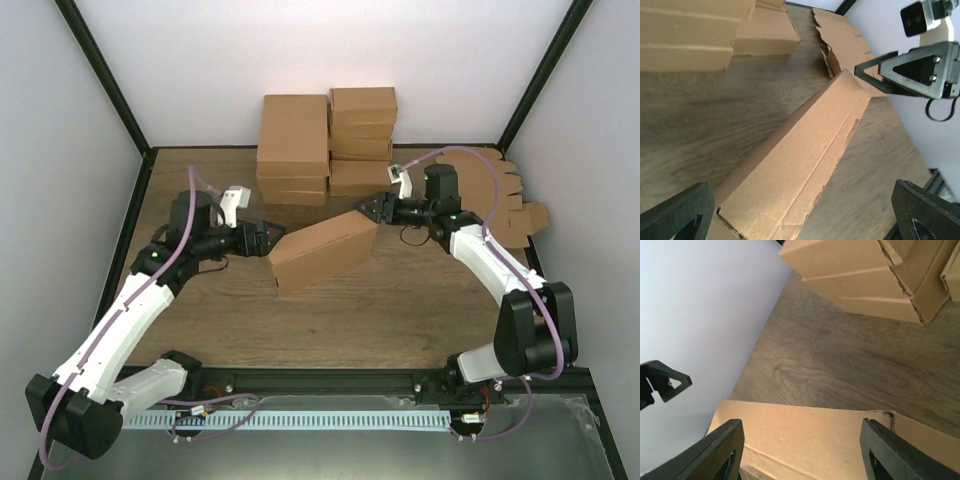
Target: Fold the paper box
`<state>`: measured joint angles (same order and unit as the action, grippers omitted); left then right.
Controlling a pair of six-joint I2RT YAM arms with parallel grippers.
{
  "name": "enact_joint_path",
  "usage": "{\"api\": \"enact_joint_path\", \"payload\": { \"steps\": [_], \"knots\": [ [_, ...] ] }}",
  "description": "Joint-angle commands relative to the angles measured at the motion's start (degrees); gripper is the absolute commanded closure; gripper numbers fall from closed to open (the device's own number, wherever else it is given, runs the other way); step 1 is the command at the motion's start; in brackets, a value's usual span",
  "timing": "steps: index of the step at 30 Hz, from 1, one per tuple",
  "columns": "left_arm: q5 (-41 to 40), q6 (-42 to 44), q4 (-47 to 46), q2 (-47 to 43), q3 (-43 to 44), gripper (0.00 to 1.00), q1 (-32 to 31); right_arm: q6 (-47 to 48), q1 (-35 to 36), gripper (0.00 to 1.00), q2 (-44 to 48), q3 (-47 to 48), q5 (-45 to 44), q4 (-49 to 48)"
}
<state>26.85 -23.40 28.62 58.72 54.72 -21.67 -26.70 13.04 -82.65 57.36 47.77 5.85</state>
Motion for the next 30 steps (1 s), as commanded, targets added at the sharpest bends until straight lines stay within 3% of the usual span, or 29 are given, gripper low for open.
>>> {"api": "enact_joint_path", "payload": {
  "steps": [1, 4, 8, 13, 17, 23, 26, 30],
  "knots": [
    [-6.10, 16.78, 5.03, 0.14, 3.43, 0.00, -2.71, 3.76, -0.06, 0.26, 4.44, 3.18, -2.20, 4.64],
    [-10.45, 23.54, 4.52, 0.62, 4.77, 0.00, -4.34, 4.57, 0.00, 0.18, 7.00, 3.21, -3.12, 5.44],
    [-7.08, 35.56, 7.82, 4.43, 6.98, 0.00, -6.27, 4.16, -0.06, 0.17, 9.41, 2.85, -3.41, 5.51],
    [-11.59, 44.38, 14.65, 13.13, 12.18, 0.00, -9.82, 3.72, 0.01, 0.17, 10.80, 2.04, -2.56, 5.28],
    [-14.90, 45.71, 16.47, 18.12, 14.38, 0.00, -10.75, 3.24, -0.01, 0.17, 11.60, 1.03, -2.12, 4.46],
    [-12.97, 45.71, 17.47, 21.61, 15.06, 0.01, -11.14, 3.14, 0.01, 0.17, 12.24, 0.56, -2.05, 4.53],
    [-12.98, 46.40, 18.71, 22.27, 15.70, 0.10, -12.17, 3.21, -0.02, 0.17, 12.29, 0.56, -2.07, 4.70],
    [-13.04, 46.93, 19.97, 21.70, 16.72, 0.31, -13.40, 3.18, -0.05, 0.17, 12.13, 0.81, -2.07, 4.83]
  ]
}}
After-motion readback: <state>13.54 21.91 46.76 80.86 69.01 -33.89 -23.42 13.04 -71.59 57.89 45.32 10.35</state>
